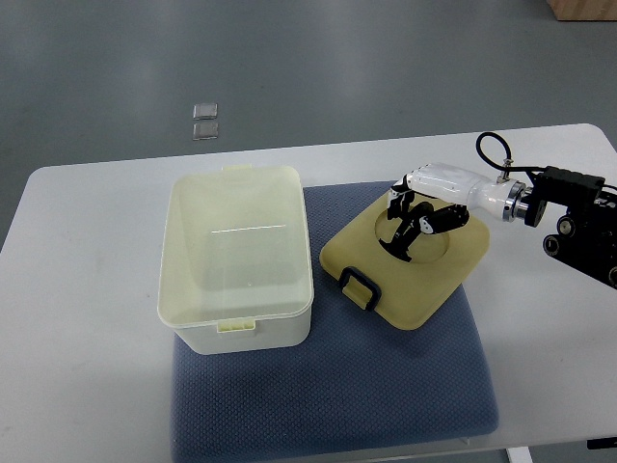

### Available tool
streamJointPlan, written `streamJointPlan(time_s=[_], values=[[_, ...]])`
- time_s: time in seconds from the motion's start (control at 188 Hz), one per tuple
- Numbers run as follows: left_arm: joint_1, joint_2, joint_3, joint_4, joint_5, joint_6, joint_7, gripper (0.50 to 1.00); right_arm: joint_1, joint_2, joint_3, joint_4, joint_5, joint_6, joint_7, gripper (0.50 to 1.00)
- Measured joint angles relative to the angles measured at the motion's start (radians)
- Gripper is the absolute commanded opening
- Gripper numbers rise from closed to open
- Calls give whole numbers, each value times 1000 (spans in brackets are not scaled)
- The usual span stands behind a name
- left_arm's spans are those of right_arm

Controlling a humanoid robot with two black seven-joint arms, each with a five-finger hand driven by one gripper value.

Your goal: Open white storage box with right hand

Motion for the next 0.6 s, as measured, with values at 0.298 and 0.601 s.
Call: streamJointPlan(time_s=[0.298, 0.601], values=[[0, 0, 0, 1, 0, 0, 1, 1000, -12, 26, 12, 0, 15, -2, 0, 932], [0, 0, 1, 0, 0, -1, 1, 1000, 45, -50, 32, 10, 36, 89, 0, 932]])
